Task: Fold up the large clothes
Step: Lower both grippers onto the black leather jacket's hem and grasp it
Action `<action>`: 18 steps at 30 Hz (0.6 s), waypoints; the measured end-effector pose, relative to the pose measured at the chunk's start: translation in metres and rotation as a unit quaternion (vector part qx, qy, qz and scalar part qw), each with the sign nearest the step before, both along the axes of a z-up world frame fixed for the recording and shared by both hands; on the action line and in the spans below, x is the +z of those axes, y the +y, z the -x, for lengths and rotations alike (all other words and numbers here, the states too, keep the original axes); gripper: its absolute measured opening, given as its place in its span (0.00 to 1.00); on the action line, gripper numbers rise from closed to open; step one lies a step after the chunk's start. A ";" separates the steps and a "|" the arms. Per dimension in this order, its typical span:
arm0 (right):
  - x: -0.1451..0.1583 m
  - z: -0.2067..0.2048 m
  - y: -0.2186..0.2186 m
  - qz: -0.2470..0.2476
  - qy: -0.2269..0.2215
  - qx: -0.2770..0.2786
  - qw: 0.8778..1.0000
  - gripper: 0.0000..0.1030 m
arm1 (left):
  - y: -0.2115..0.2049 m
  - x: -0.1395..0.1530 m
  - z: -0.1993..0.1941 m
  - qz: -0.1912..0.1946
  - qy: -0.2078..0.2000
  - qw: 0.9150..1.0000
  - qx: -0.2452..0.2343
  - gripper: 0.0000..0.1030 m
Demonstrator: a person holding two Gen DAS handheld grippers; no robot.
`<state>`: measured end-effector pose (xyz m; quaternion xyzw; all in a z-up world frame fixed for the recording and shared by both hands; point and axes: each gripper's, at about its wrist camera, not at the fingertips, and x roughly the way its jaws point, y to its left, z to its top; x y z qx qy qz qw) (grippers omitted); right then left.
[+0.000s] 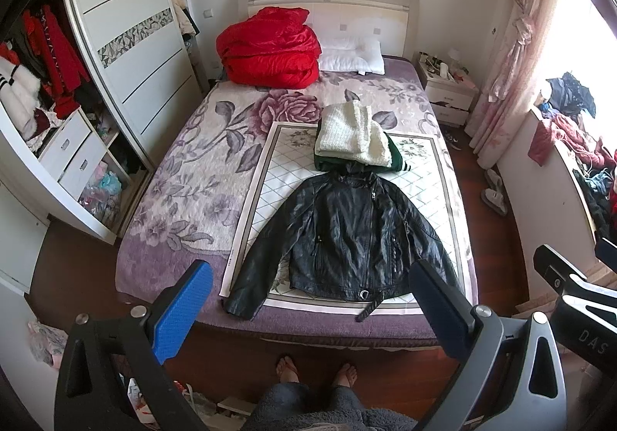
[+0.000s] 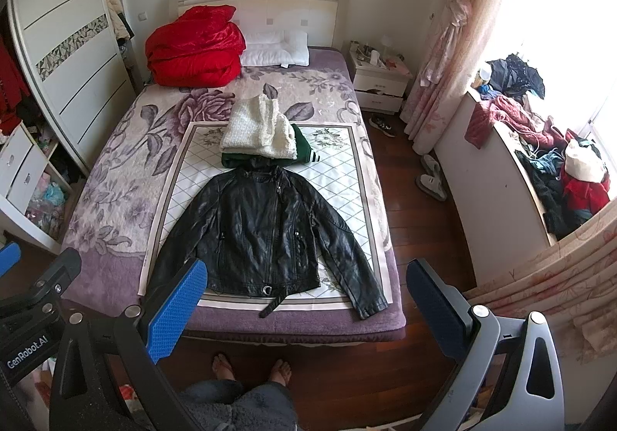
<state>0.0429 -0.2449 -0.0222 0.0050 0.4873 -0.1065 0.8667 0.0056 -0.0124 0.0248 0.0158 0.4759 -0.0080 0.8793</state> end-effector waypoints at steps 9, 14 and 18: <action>0.007 -0.006 -0.001 -0.001 0.004 0.008 1.000 1.00 | -0.015 0.011 -0.016 0.000 0.001 1.000 0.009 1.00; -0.005 -0.031 -0.024 -0.015 -0.002 -0.003 1.000 1.00 | -0.026 -0.001 -0.045 -0.033 -0.039 0.998 0.038 1.00; -0.067 -0.065 -0.054 -0.026 0.005 -0.026 0.999 1.00 | -0.032 -0.041 -0.077 -0.091 -0.080 0.991 0.058 1.00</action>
